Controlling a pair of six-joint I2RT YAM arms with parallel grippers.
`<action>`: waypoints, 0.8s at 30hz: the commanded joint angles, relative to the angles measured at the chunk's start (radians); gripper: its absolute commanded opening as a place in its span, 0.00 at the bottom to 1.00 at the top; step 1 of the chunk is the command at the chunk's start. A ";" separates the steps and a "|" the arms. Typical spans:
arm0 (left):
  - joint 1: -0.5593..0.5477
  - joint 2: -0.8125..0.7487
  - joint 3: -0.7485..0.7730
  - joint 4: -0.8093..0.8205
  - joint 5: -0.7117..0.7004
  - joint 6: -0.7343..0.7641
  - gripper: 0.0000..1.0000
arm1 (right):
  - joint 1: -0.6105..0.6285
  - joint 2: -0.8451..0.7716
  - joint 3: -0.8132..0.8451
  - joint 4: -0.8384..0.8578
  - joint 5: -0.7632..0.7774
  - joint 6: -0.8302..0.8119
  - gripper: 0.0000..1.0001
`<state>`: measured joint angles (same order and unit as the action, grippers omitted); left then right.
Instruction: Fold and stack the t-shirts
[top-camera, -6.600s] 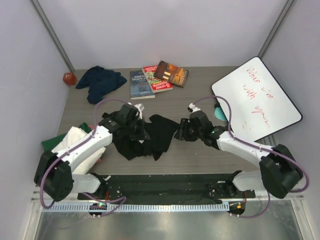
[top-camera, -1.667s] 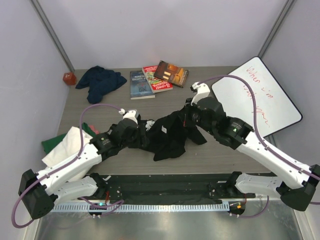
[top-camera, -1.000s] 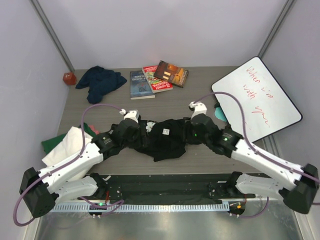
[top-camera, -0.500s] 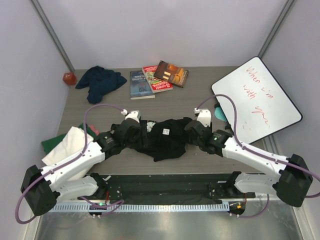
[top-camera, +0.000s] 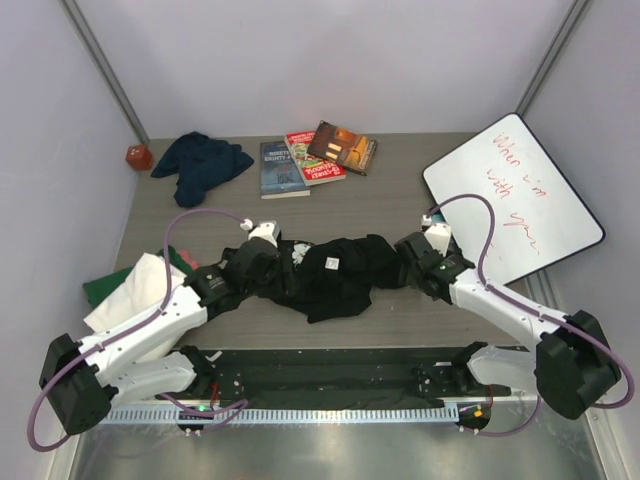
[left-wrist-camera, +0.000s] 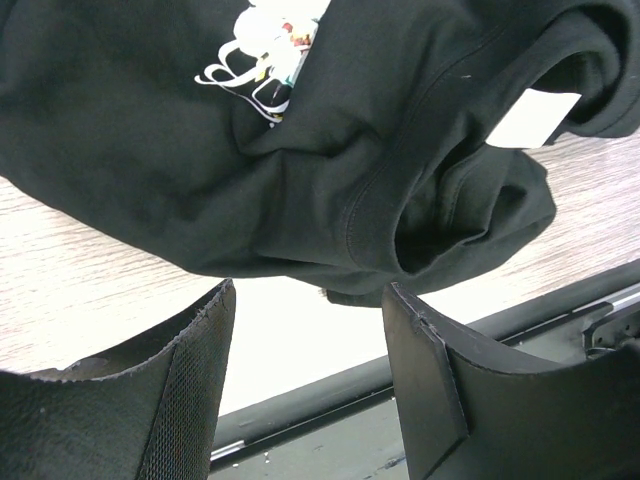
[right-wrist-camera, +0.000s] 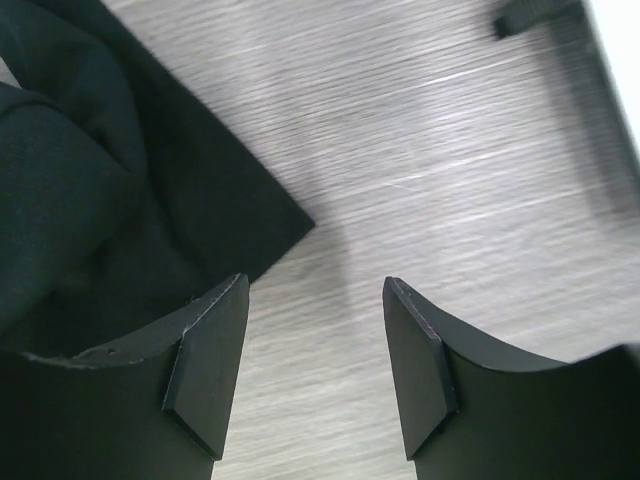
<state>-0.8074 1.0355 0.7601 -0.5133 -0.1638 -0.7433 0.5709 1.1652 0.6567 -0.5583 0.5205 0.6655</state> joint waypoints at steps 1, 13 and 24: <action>0.005 0.017 0.015 0.033 0.004 0.018 0.61 | -0.009 0.069 0.027 0.075 -0.071 -0.001 0.61; 0.005 -0.006 0.001 0.022 -0.014 0.022 0.61 | -0.017 0.201 0.018 0.175 -0.109 0.006 0.61; 0.005 0.011 0.005 0.027 -0.009 0.025 0.61 | -0.022 0.277 -0.017 0.238 -0.067 0.014 0.60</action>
<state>-0.8074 1.0481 0.7597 -0.5133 -0.1638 -0.7258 0.5541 1.4147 0.6640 -0.3546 0.4168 0.6655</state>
